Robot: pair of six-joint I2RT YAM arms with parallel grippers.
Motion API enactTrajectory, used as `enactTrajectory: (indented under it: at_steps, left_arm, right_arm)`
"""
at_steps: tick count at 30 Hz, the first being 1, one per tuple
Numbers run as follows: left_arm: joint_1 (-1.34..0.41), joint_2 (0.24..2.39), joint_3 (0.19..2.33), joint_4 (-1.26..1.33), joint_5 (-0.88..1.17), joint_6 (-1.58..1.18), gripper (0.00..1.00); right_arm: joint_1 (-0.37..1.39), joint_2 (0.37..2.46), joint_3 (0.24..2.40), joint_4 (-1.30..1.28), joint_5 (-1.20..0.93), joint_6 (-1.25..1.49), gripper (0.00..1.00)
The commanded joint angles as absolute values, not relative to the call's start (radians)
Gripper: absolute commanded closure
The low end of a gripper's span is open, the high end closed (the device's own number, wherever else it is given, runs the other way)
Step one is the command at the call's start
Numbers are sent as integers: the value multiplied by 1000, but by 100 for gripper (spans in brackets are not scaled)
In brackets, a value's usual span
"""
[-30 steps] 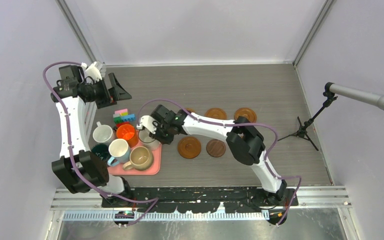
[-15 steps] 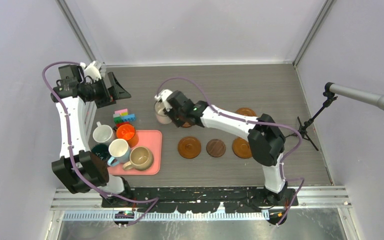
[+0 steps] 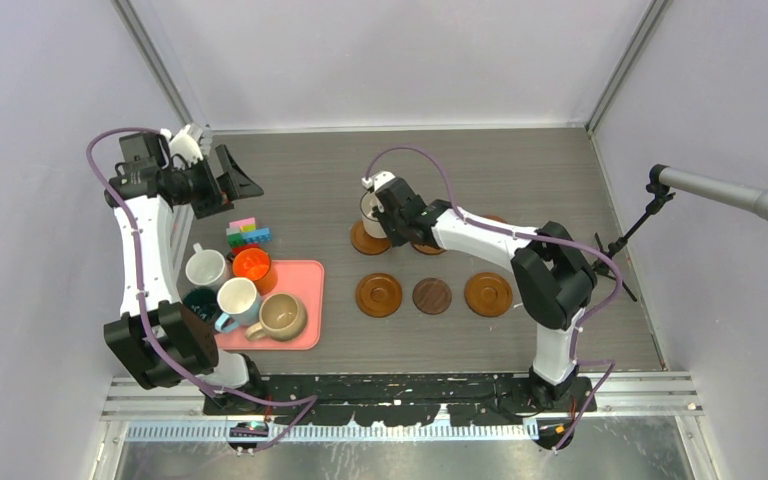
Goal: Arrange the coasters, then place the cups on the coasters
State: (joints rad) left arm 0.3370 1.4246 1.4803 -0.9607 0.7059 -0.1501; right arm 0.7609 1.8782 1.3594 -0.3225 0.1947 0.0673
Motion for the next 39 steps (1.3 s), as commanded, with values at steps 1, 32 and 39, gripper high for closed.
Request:
enactTrajectory:
  at_steps: [1,32,39]
  left_arm:
    - [346,1391,1466,-913,709,-163,0]
    - [345,1392,1451,-909,710,-162,0]
    - [345,1395,1454,-914,707,-159,0]
  right_arm:
    - [777,1808,1380,-143,198,97,100]
    - [793,1874,1280,-6,127,144,100]
    - [802,1878,1271,-18,143,143,83]
